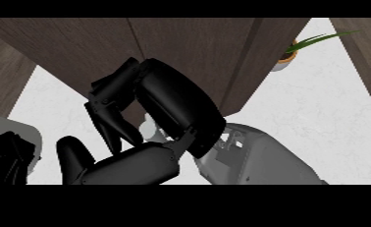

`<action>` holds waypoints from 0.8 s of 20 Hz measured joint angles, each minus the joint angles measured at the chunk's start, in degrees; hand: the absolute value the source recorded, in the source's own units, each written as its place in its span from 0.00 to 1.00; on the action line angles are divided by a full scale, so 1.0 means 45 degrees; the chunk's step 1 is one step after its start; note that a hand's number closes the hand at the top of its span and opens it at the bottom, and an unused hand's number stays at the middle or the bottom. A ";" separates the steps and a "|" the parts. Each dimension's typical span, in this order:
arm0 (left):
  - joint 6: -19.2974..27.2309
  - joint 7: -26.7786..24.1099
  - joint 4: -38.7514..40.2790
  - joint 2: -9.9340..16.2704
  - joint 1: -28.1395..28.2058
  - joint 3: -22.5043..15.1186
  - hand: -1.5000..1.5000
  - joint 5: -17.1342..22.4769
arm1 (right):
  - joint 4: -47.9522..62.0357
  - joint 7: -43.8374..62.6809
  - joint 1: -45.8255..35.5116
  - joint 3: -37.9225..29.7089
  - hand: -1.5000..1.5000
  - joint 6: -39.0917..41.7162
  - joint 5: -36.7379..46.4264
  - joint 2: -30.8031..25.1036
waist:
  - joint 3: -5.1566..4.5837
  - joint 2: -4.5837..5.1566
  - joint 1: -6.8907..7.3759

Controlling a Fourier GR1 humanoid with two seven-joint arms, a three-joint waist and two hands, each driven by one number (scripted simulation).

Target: Pick up the wine, place it into the cabinet and close the cabinet

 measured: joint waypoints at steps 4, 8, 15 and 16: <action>0.0149 0.0325 -0.0321 -0.0219 -0.0072 -0.0042 1.00 -0.0235 | 0.1714 -0.0716 -0.0549 -0.0657 1.00 0.0279 -0.0652 0.0007 | 0.0003 0.0012 0.0003; -0.0131 0.0646 -0.0266 -0.0091 -0.0265 0.0384 1.00 0.0016 | 0.2959 -0.1162 -0.0823 -0.1243 1.00 0.0619 -0.0938 0.0008 | 0.0000 -0.0011 -0.0036; -0.0331 0.0745 -0.0224 -0.0411 -0.0340 0.0494 1.00 -0.0283 | 0.4734 -0.2148 -0.0816 -0.2188 1.00 0.2204 -0.0895 -0.0037 | -0.0007 -0.0172 -0.0039; -0.0323 0.0766 -0.0225 -0.0414 -0.0395 0.0529 1.00 -0.0337 | 0.4883 -0.2373 -0.0797 -0.2240 1.00 0.2271 -0.0769 0.0014 | -0.0013 -0.0213 -0.0037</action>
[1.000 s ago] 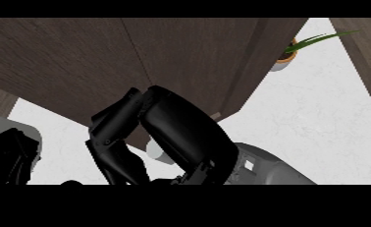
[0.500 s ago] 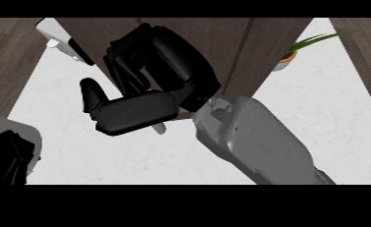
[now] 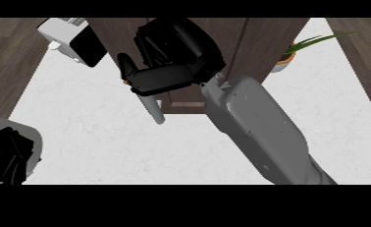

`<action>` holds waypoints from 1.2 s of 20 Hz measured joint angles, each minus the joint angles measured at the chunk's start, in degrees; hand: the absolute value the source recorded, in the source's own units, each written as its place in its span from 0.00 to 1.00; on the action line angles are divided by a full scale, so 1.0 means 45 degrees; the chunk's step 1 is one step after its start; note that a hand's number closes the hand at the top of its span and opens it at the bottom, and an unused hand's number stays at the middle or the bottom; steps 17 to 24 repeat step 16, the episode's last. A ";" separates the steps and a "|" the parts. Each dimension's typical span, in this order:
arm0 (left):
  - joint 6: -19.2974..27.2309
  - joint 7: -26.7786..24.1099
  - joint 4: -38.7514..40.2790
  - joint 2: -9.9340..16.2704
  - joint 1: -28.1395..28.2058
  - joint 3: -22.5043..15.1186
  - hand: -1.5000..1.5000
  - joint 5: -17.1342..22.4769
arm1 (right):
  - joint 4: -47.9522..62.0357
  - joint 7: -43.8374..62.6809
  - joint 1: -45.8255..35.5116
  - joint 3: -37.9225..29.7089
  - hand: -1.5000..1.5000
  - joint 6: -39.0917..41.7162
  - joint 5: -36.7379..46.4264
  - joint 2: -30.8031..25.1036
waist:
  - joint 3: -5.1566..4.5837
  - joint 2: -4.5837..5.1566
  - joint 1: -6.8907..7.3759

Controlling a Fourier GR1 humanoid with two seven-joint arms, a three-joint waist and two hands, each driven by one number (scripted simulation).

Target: Pick up the wine, place it into the cabinet and close the cabinet

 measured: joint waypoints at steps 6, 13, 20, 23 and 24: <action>0.0127 0.0151 -0.0016 -0.0211 -0.0189 -0.0055 1.00 -0.0181 | 0.0806 -0.0779 -0.0070 -0.0353 1.00 0.1210 -0.0003 -0.0100 | -0.0108 -0.0151 0.0113; 0.0013 0.0243 -0.0042 -0.0144 -0.0323 0.0047 1.00 -0.0108 | 0.1666 -0.1427 -0.0349 -0.0551 1.00 0.2555 -0.0045 -0.0411 | -0.0206 -0.0231 0.0352; -0.0115 0.0246 0.0040 -0.0130 -0.0374 0.0026 1.00 -0.0063 | 0.1995 -0.1545 -0.0540 -0.0621 1.00 0.2954 -0.0075 -0.0467 | -0.0227 -0.0220 0.0379; -0.0115 0.0246 0.0040 -0.0130 -0.0374 0.0026 1.00 -0.0063 | 0.1995 -0.1545 -0.0540 -0.0621 1.00 0.2954 -0.0075 -0.0467 | -0.0227 -0.0220 0.0379; -0.0115 0.0246 0.0040 -0.0130 -0.0374 0.0026 1.00 -0.0063 | 0.1995 -0.1545 -0.0540 -0.0621 1.00 0.2954 -0.0075 -0.0467 | -0.0227 -0.0220 0.0379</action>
